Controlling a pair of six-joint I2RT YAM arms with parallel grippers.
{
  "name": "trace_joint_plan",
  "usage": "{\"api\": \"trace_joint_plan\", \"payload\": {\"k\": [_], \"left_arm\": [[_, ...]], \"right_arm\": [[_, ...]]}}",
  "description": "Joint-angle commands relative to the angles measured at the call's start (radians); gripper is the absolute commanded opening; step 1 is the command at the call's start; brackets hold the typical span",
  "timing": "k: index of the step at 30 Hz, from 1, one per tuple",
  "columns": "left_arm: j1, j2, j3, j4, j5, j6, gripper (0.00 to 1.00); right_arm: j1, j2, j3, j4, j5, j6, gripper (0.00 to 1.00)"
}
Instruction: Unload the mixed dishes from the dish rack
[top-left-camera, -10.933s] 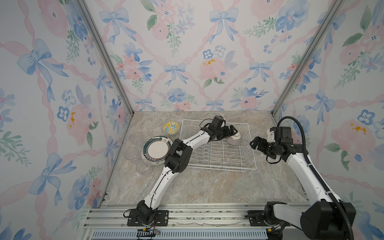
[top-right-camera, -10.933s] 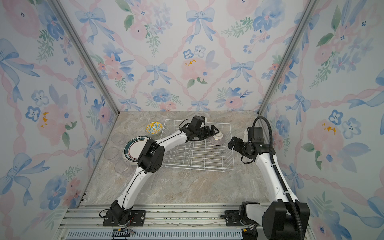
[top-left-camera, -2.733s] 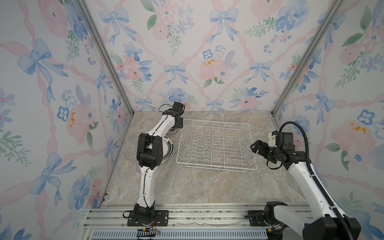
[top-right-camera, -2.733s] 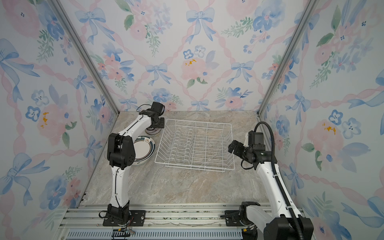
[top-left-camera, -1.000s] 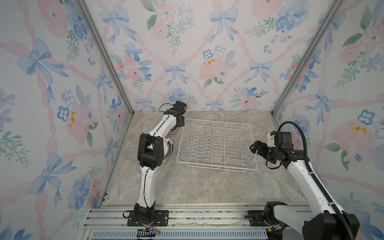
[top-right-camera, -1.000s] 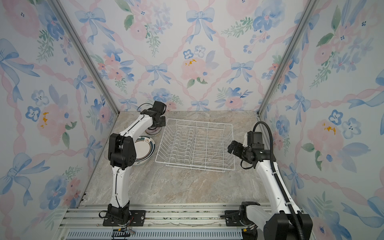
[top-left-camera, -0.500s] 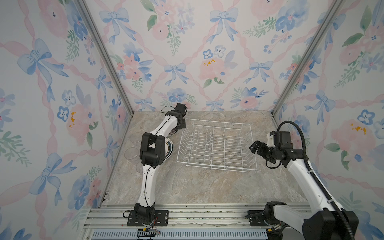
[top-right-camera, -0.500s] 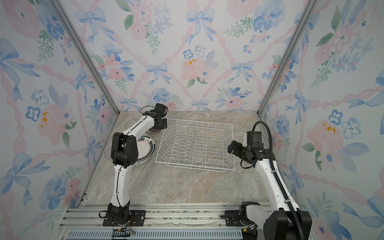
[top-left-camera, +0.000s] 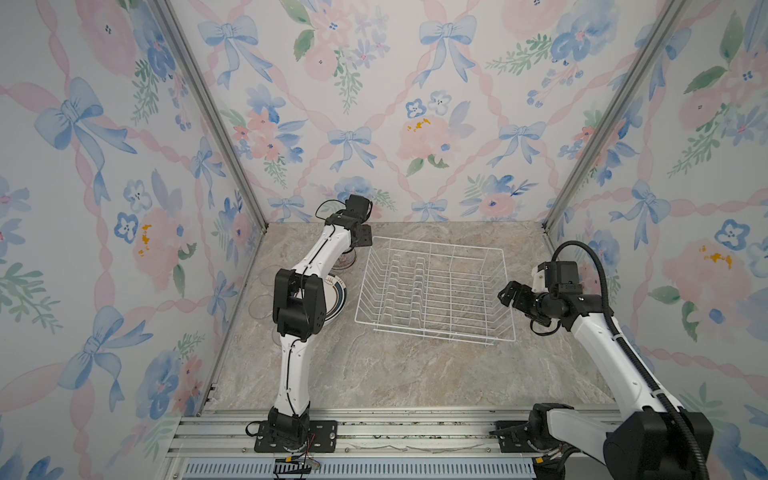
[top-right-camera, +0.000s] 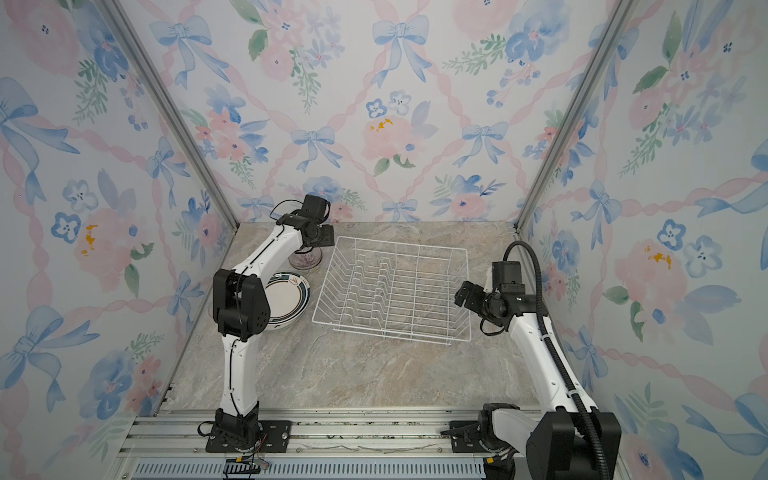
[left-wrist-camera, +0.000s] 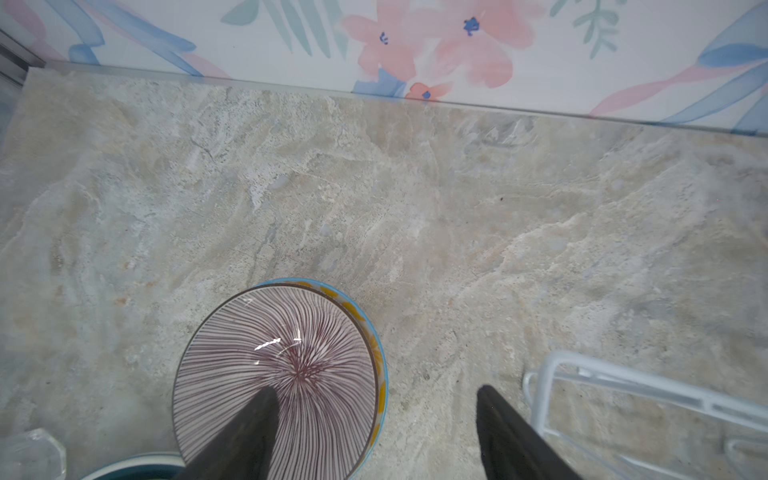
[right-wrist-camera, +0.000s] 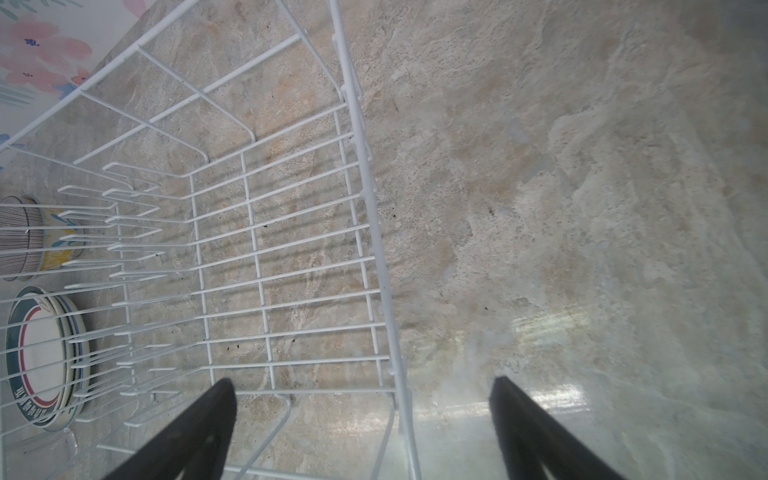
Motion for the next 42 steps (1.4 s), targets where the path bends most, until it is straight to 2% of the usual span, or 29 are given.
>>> {"api": "trace_joint_plan", "payload": {"k": [1,6,13,19,27,32,36,42], "left_arm": [[0.021,-0.083,-0.031,0.006,0.008,-0.009,0.83],[0.038,-0.185,-0.139,0.037,0.023,-0.016,0.98],[0.077,-0.384,-0.378,0.152,0.007,-0.037,0.98],[0.145,-0.528,-0.634,0.295,0.055,-0.092,0.98],[0.177,-0.638,-0.82,0.394,0.058,-0.093,0.98],[0.205,-0.69,-0.894,0.442,0.052,-0.09,0.98],[0.218,-0.729,-0.968,0.525,0.05,-0.061,0.98],[0.22,-0.803,-1.137,0.75,0.011,0.008,0.98]], "right_arm": [[0.012,0.027,0.033,0.026,0.033,-0.016,0.97],[0.02,0.117,0.055,0.09,0.01,-0.003,0.97],[0.109,0.251,0.119,0.162,-0.011,0.016,0.97],[0.179,0.355,0.213,0.139,-0.004,0.013,0.97],[0.22,0.431,0.285,0.132,-0.007,-0.001,0.97],[0.252,0.441,0.285,0.172,-0.023,-0.039,0.97],[0.236,0.436,0.272,0.183,-0.03,-0.036,0.97],[0.171,0.278,0.16,0.275,0.016,-0.045,0.97]]}}
